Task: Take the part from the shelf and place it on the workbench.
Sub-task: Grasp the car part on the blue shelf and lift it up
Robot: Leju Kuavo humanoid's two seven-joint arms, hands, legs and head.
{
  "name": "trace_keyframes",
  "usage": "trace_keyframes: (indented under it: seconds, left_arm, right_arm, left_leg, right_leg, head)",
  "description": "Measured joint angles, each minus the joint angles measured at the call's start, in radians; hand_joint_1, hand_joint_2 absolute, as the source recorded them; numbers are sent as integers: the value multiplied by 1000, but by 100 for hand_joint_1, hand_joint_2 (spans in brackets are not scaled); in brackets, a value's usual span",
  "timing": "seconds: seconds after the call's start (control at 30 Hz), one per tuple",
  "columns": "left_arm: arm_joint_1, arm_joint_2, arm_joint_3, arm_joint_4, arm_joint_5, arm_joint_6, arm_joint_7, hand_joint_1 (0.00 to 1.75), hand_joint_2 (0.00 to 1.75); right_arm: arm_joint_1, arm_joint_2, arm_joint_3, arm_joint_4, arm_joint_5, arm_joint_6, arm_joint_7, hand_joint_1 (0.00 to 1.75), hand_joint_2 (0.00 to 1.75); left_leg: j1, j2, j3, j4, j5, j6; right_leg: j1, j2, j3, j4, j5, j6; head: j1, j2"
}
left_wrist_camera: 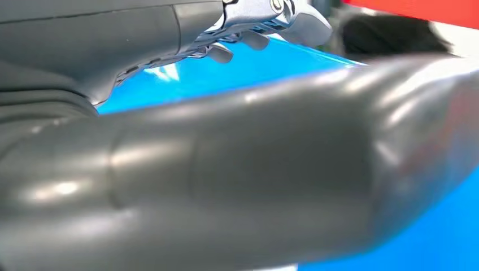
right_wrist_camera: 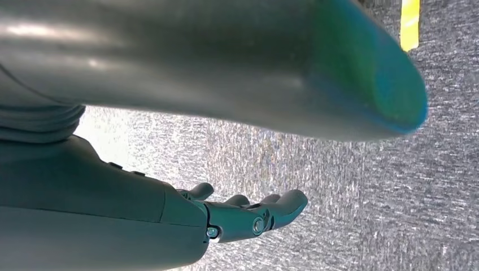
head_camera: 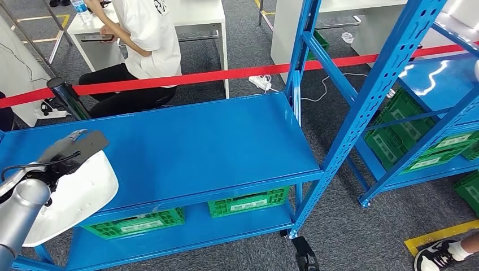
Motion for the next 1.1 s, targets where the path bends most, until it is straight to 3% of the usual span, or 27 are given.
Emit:
trace_keyframes:
  seconds: [0.2, 0.47, 0.6, 1.1]
  left_arm:
    - [0, 9, -2, 18, -83, 75, 145, 0, 0]
    - [0, 11, -3, 25, -85, 76, 148, 0, 0]
    - [1, 12, -3, 27, -83, 74, 151, 0, 175]
    - [11, 13, -3, 31, -82, 69, 138, 0, 175]
  right_arm:
    - [-1, 0, 0, 0, 12, -1, 1, 0, 0]
    - [-2, 0, 0, 0, 12, -1, 1, 0, 0]
    - [-2, 0, 0, 0, 13, -1, 1, 0, 0]
    - [-4, 0, 0, 0, 15, -5, 17, 0, 0]
  left_leg:
    - [1, 0, 0, 0, 2, 3]
    - [1, 0, 0, 0, 3, 2]
    - [1, 0, 0, 0, 3, 2]
    - [1, 0, 0, 0, 3, 2]
  right_leg:
    - [-2, 0, 0, 0, 1, 3]
    - [-2, 0, 0, 0, 1, 3]
    - [-2, 0, 0, 0, 1, 3]
    - [-2, 0, 0, 0, 1, 3]
  head:
    - [0, 0]
    - [0, 0]
    - [0, 0]
    - [0, 0]
